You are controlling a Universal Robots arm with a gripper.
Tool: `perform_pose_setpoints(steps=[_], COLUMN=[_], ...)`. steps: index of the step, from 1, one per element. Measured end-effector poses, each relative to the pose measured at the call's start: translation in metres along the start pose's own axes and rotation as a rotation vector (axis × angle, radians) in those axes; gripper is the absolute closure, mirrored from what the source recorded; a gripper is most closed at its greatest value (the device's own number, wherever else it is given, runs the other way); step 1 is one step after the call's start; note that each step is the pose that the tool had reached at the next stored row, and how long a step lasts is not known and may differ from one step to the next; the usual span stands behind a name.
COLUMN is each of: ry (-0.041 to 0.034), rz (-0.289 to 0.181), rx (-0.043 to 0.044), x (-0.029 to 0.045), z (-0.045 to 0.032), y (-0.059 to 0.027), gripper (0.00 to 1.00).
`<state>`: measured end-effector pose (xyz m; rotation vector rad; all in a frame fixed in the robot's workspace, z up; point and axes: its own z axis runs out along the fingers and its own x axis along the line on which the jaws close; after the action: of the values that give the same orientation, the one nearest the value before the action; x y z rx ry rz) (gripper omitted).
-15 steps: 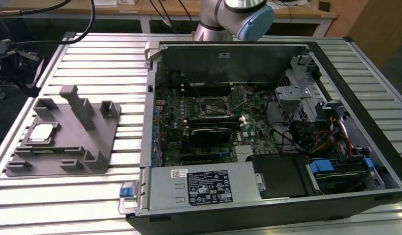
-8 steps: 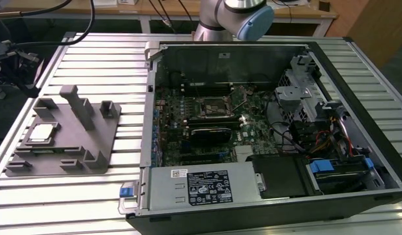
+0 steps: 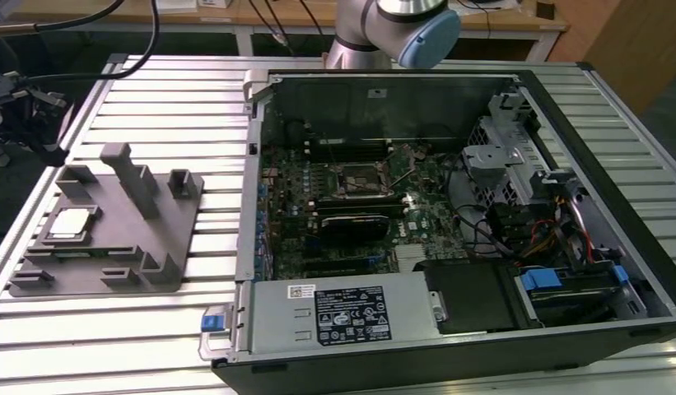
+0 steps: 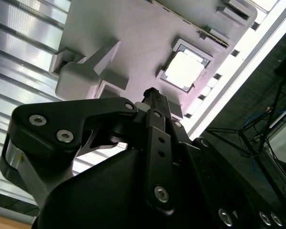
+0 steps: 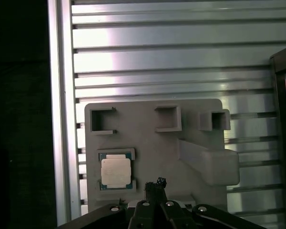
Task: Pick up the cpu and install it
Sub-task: 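Pick up the cpu and move it towards the insertion slot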
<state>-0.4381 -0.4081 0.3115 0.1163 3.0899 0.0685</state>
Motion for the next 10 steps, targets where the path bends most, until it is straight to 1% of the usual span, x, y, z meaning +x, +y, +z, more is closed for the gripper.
perform_pose_setpoints(steps=[6,10], ry=[0.0002,0.0001], rz=[0.0,0.0], rx=[0.0001,0.0001], x=[0.0014,0.0043], z=[0.0054,0.0098], y=[-0.0015,-0.0029], gripper=[0.89,0.89])
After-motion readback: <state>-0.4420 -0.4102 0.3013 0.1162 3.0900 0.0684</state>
